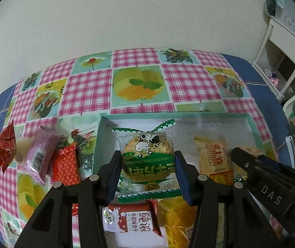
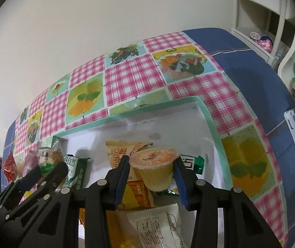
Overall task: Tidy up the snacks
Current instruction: 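Carry the pudding cup and snoopy packet over the tray and release both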
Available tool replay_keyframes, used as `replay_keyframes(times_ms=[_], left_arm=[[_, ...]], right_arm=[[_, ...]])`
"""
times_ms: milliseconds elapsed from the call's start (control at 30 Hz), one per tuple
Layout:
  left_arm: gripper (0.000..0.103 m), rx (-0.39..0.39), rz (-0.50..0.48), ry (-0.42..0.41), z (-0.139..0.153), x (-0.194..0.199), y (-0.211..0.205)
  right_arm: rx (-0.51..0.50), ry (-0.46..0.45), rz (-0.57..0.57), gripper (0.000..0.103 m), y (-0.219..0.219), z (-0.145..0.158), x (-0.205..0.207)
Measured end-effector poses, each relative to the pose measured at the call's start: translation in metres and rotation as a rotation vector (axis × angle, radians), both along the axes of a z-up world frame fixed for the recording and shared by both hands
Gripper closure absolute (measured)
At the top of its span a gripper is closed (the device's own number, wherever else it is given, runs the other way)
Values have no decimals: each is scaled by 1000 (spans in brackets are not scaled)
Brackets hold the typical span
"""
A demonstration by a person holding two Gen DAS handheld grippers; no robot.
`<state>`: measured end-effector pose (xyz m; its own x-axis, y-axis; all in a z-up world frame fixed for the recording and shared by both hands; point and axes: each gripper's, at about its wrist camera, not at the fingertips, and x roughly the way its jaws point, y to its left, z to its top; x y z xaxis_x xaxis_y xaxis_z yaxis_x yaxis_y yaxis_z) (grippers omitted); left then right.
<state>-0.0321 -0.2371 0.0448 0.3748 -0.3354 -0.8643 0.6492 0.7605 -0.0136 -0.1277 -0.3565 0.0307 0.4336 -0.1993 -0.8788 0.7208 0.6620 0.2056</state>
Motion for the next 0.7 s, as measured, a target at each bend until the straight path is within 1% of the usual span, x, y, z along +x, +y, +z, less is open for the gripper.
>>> replay_keyframes(times_ms=[100, 233, 367, 433, 567, 600, 633, 700], left_arm=[[51, 3, -4, 6, -1, -1, -1], [40, 0, -8, 16, 1, -1, 1], [38, 17, 5, 27, 4, -1, 5], [31, 33, 21, 40, 4, 0, 8], [30, 58, 62, 71, 3, 6, 16], [27, 65, 74, 74, 3, 7, 19], [23, 74, 84, 75, 3, 8, 21], [22, 87, 101, 74, 3, 9, 27]], right_arm=[[8, 6, 7, 57, 1, -2, 2], [5, 14, 4, 56, 2, -2, 1], [16, 21, 3, 53, 2, 0, -1], [5, 30, 4, 43, 3, 2, -1], [10, 54, 3, 35, 5, 4, -3], [14, 63, 3, 32, 6, 4, -4], [14, 71, 5, 30, 7, 5, -4], [10, 85, 7, 27, 8, 5, -5]])
